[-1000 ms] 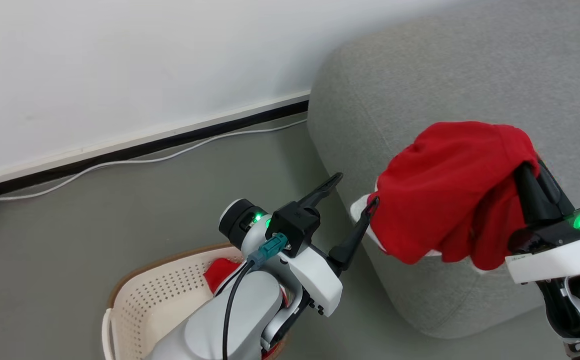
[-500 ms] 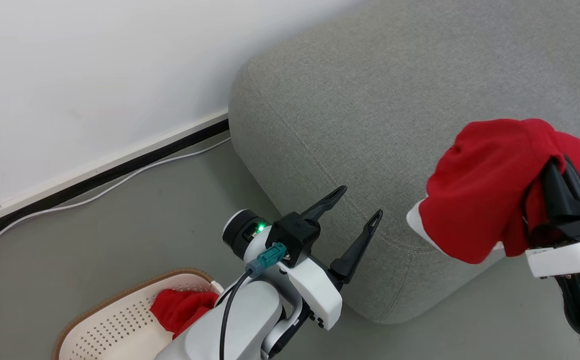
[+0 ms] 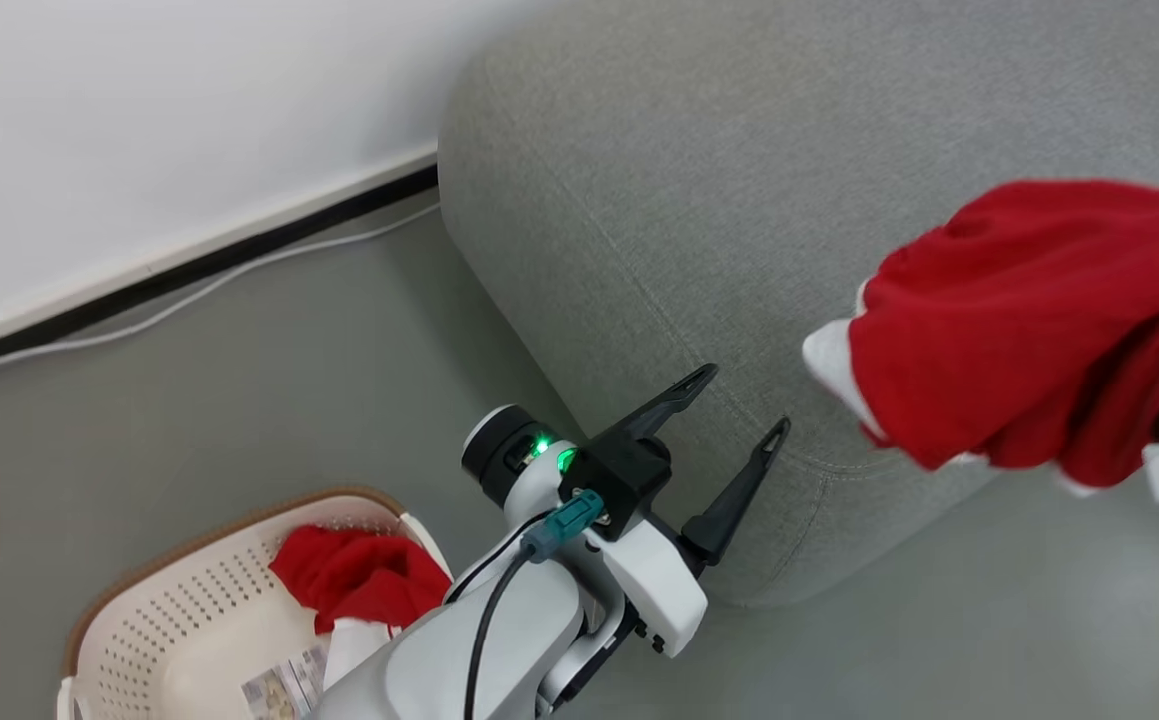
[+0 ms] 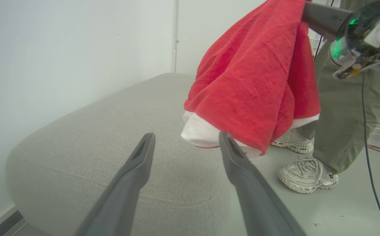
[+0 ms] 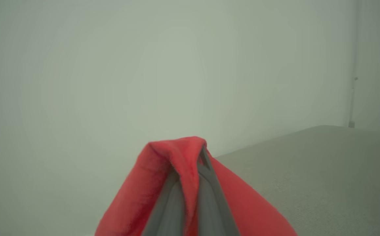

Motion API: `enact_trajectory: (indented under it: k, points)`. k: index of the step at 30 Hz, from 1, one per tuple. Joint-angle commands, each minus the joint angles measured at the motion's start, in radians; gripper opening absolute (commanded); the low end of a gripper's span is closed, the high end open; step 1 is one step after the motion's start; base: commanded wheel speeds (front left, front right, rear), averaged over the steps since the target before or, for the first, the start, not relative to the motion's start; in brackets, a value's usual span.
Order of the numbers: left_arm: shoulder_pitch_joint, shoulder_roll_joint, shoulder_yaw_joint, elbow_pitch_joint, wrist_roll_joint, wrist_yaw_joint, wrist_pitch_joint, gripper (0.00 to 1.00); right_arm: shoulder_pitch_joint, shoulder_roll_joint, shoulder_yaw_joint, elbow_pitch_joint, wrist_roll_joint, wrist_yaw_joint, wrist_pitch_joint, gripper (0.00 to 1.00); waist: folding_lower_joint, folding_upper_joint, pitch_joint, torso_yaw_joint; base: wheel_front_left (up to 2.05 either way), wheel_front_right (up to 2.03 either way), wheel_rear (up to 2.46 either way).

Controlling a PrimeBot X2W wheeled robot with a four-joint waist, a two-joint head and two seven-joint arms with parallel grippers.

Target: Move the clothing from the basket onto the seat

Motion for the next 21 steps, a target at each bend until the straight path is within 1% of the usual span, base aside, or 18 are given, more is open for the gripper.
enact_trajectory:
  k: [1,9,15,16,17,21]
  points:
    - [-0.053,0.000,0.018,-0.024,0.015,0.013,-0.005,1.00,-0.044,-0.039,-0.011,-0.015,0.010,0.004,-0.006,0.00,0.0000,-0.0001,0.038,0.015,0.00,0.00,0.00]
    - [-0.179,0.000,-0.055,-0.019,0.054,0.062,-0.005,1.00,-0.193,-0.118,-0.142,0.044,0.030,0.004,-0.006,0.00,0.0000,-0.0001,0.209,0.075,0.00,0.00,0.00]
    - [-0.282,0.000,-0.119,-0.015,0.054,0.104,-0.005,1.00,-0.301,-0.185,-0.224,0.097,0.032,0.004,-0.006,0.00,0.0000,-0.0001,0.326,0.108,0.00,0.00,0.00]
    - [-0.297,0.000,-0.130,-0.015,0.052,0.110,-0.005,1.00,-0.319,-0.193,-0.235,0.109,0.035,0.004,-0.006,0.00,0.0000,-0.0001,0.343,0.113,0.00,0.00,0.00]
    - [-0.327,0.000,-0.153,-0.017,0.048,0.122,-0.005,1.00,-0.354,-0.220,-0.251,0.140,0.031,0.004,-0.006,0.00,0.0000,-0.0001,0.376,0.122,0.00,0.00,0.00]
    - [-0.380,0.000,-0.194,-0.018,0.037,0.146,-0.005,1.00,-0.429,-0.256,-0.289,0.200,0.032,0.004,-0.006,0.00,0.0000,-0.0001,0.436,0.135,0.00,0.00,0.00]
